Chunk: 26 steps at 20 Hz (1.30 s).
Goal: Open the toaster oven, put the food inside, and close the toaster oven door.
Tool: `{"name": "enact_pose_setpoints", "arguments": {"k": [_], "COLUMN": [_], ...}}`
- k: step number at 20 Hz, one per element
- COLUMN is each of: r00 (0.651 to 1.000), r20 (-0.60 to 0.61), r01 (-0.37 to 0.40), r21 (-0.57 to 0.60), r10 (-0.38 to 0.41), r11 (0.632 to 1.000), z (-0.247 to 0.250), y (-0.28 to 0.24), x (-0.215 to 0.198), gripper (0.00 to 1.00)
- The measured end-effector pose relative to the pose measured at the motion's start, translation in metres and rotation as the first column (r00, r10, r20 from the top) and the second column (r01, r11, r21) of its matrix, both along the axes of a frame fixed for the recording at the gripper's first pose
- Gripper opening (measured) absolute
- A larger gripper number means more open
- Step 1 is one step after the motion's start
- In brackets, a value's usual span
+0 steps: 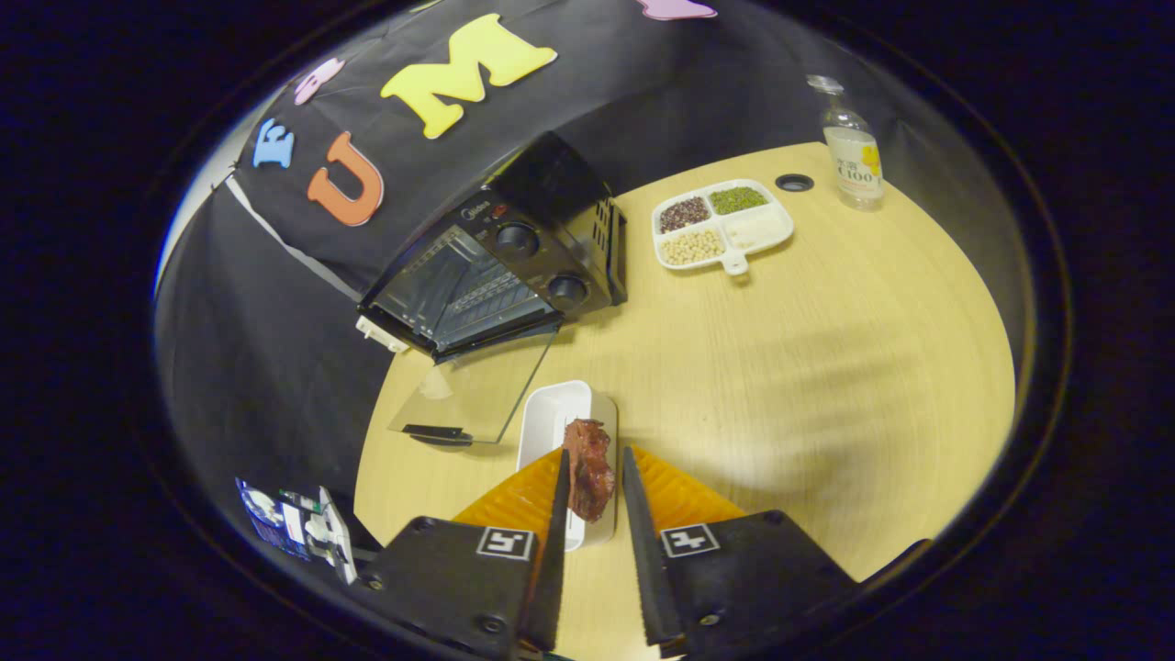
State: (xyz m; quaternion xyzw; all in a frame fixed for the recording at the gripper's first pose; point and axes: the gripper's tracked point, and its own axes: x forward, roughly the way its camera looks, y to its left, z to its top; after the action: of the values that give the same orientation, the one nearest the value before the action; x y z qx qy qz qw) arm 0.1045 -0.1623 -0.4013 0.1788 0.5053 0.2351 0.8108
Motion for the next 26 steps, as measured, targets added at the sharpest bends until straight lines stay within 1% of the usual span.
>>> {"name": "enact_pose_setpoints", "arguments": {"k": [1, 4, 6, 8, 12, 16, 19, 21, 24, 26], "r00": [1.000, 1.000, 1.000, 1.000, 0.996, 0.981, 0.953, 0.927, 0.885, 0.860], "r20": [-0.009, -0.022, -0.014, 0.021, 0.085, 0.192, 0.296, 0.367, 0.452, 0.496], "r01": [-0.005, -0.008, 0.002, 0.006, -0.013, -0.013, -0.005, 0.002, 0.008, 0.028], "r21": [0.010, 0.039, 0.037, 0.013, -0.022, -0.101, -0.173, -0.220, -0.260, -0.283], "r10": [0.005, 0.009, -0.002, -0.007, 0.015, 0.032, 0.057, 0.081, 0.114, 0.121], "r11": [1.000, 0.999, 0.999, 1.000, 1.000, 0.995, 0.985, 0.975, 0.966, 0.959], "z": [0.001, 0.005, 0.013, 0.021, 0.045, 0.076, 0.102, 0.117, 0.133, 0.136], "y": [0.000, 0.005, 0.006, 0.006, 0.013, 0.019, 0.031, 0.044, 0.072, 0.089], "x": [-0.005, -0.013, -0.020, -0.024, -0.035, -0.039, -0.042, -0.044, -0.050, -0.049], "gripper": [0.31, 0.17, 0.12, 0.10, 0.09, 0.09, 0.09, 0.09, 0.09, 0.09]}}
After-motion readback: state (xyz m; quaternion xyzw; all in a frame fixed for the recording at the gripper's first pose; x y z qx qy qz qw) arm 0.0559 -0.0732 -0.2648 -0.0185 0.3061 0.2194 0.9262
